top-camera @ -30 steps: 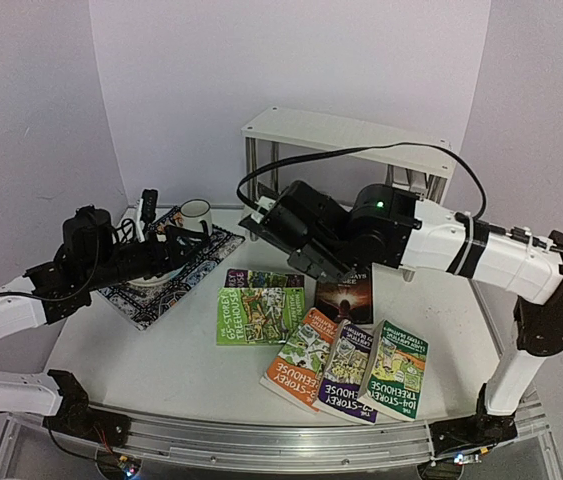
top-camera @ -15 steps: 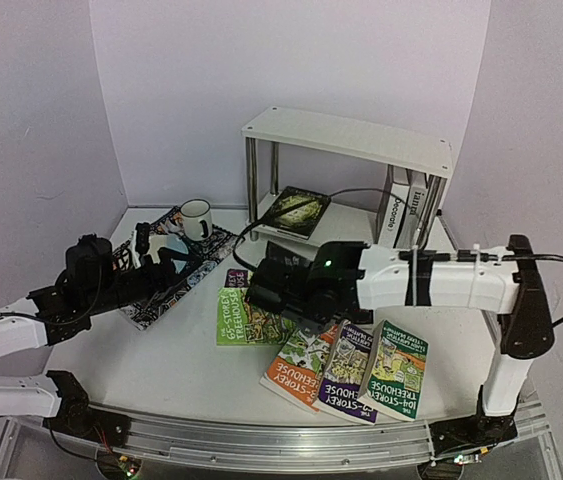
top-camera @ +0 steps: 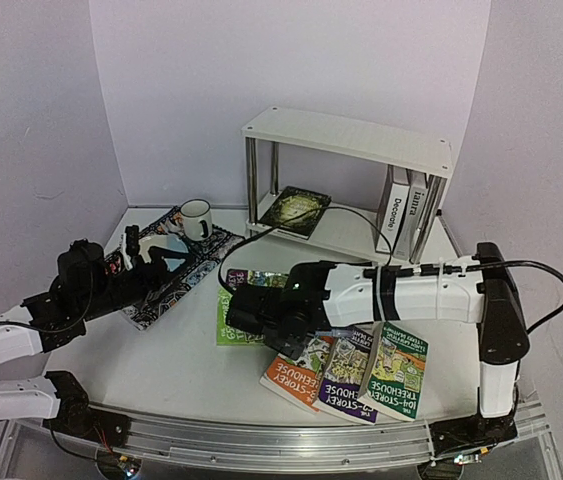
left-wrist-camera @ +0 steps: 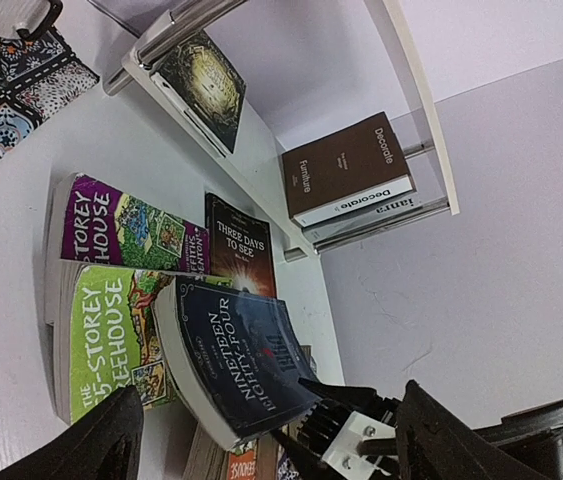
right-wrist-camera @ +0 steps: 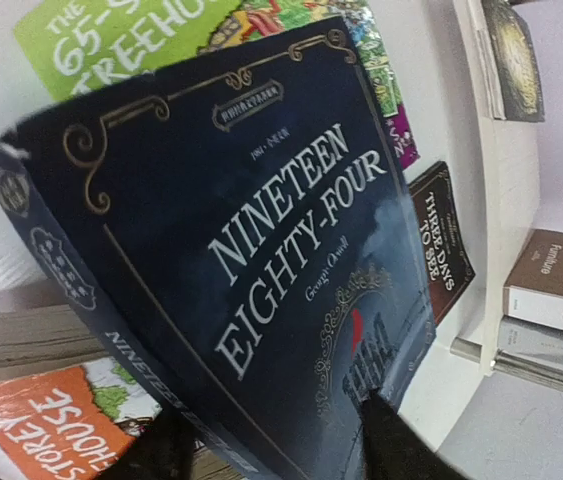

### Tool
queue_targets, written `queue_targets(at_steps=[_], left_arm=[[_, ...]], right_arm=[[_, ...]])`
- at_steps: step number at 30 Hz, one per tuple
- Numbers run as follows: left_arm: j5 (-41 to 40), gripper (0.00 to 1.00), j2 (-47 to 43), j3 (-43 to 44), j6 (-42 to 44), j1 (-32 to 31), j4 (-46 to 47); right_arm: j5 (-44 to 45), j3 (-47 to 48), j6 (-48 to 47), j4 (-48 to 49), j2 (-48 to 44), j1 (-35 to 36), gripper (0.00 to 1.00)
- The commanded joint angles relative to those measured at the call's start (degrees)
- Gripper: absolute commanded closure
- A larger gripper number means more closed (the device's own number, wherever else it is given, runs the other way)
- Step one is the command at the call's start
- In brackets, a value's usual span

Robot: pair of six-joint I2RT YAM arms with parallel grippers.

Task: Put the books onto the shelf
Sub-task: Place the book on the book pile, then adjust the book pile.

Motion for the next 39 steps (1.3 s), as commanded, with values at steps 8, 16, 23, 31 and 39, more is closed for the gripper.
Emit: queue_targets(at_steps=[8, 16, 23, 31, 39], left_arm=[[1.4, 0.01, 2.0, -2.9, -5.9, -0.1, 1.8], [8.6, 0.00, 8.6, -3.0, -7.3, -0.9, 5.9], [5.3, 0.00, 13.1, -1.9, -8.7, -6.3, 8.0], [3.8, 0.00, 16.0, -1.2, -11.2, -9.2, 10.5], [5.3, 0.01, 23.8, 1.0, -12.1, -10.5, 16.0]], right_arm=[[-17.1, -4.6, -0.4, 10.4, -6.0, 0.0, 0.02], [-21.0, -11.5, -0.6, 17.2, -14.4, -1.4, 0.02], [-26.4, -19.5, 4.4, 19.7, -21.5, -7.5, 0.02], [-33.8, -33.0, 15.3, 23.3, -31.3, -17.0, 0.02], [-32.8, -43.4, 25.0, 28.1, -37.9, -21.2, 0.06]])
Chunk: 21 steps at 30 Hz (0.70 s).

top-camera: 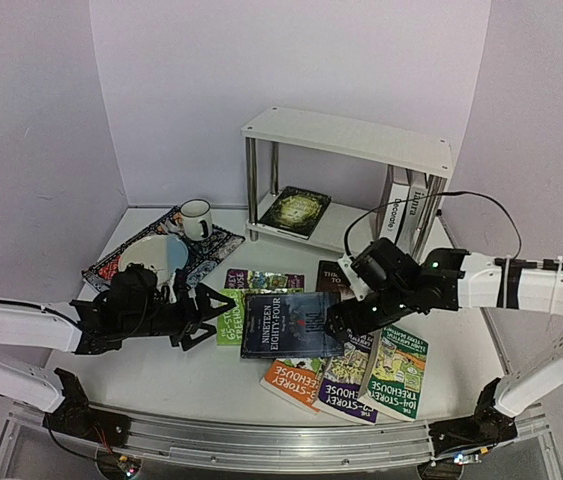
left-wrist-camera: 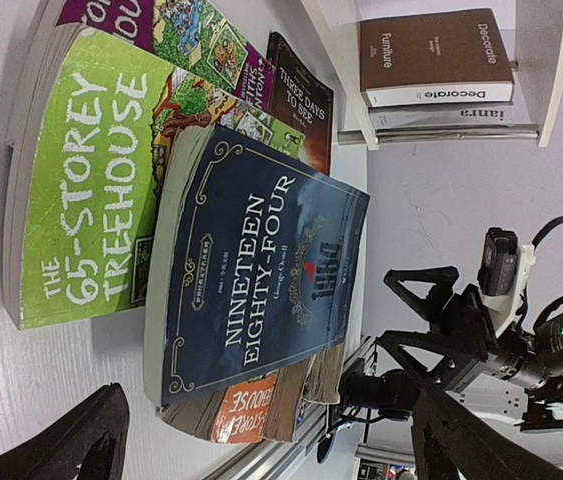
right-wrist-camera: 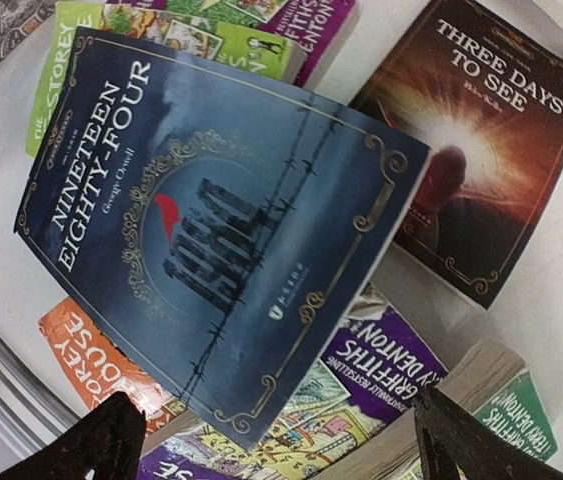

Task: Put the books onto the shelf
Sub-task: Adjust the book pile.

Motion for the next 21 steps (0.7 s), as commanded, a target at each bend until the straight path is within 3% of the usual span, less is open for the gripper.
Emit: queue_targets(at_steps=[1, 7, 18, 21], left_arm=[[0.7, 0.01, 4.7, 3.9, -0.7, -1.0, 5.9], [1.1, 0.05, 9.1, 4.5, 1.7, -1.9, 7.0], [0.8, 0.08, 15.4, 5.2, 1.2, -4.1, 9.1], [-2.0, 0.09, 14.9, 4.5, 3.1, -4.0, 9.0]], right_arm=[[-2.0, -4.7, 7.6, 3.6, -2.7, -2.1, 0.06], [-11.0, -9.3, 8.9, 11.4, -1.4, -5.1, 0.11], [-18.6, -11.3, 15.0, 20.3, 3.1, -7.6, 0.45], [-20.7, -11.2, 15.8, 21.2, 3.9, -7.5, 0.50]])
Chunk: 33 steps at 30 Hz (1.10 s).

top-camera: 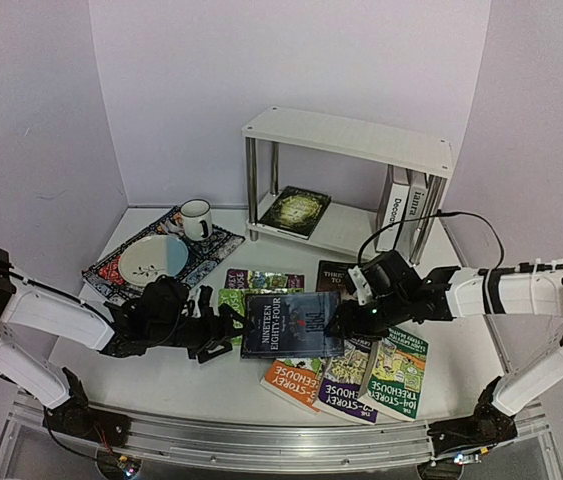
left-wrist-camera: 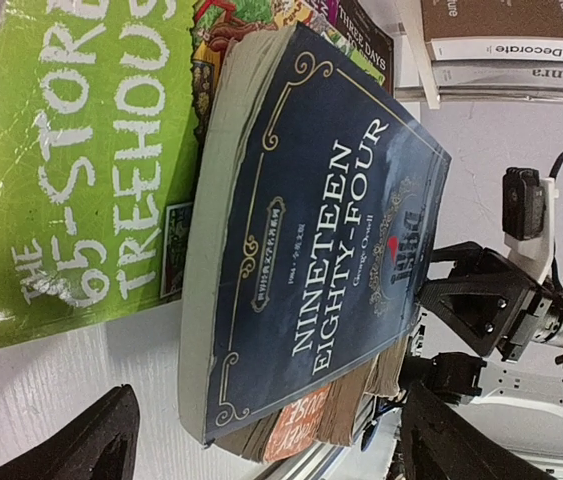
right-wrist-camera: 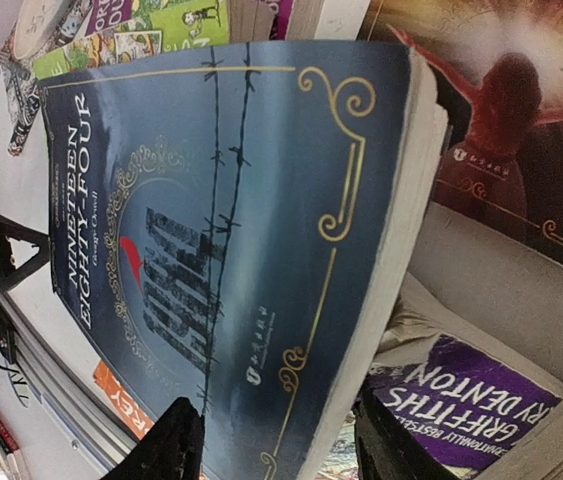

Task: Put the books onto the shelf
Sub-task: Adjust the book pile.

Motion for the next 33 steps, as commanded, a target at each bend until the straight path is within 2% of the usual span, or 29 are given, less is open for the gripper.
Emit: queue_targets(at_steps=[1, 4, 8, 11, 22, 33], left_arm=[[-3.4, 0.11, -0.4, 1.8, 2.5, 0.1, 3.3], [-3.2, 0.24, 1.1, 3.2, 4.7, 0.3, 3.3], [-1.0, 0.48, 4.7, 6.0, 7.0, 0.4, 3.2], [0.6, 0.58, 7.2, 7.5, 8.9, 1.2, 3.2], [0.6, 0.61, 10.5, 7.8, 14.9, 5.3, 2.7], [3.1, 0.62, 10.5, 9.2, 20.0, 9.5, 2.0]], right_arm=[[-5.4, -0.4, 2.6, 2.5, 1.2, 0.0, 0.52], [-6.3, -0.6, 3.1, 3.0, 1.0, 0.4, 0.56], [-6.3, -0.9, 3.4, 3.0, 0.1, 0.8, 0.61], [-6.4, -1.0, 3.5, 2.8, -0.3, 1.1, 0.66], [-4.8, -0.7, 3.2, 2.3, -0.3, 5.7, 0.66], [-0.6, 4.0, 2.3, 0.3, 2.4, 17.1, 0.65]])
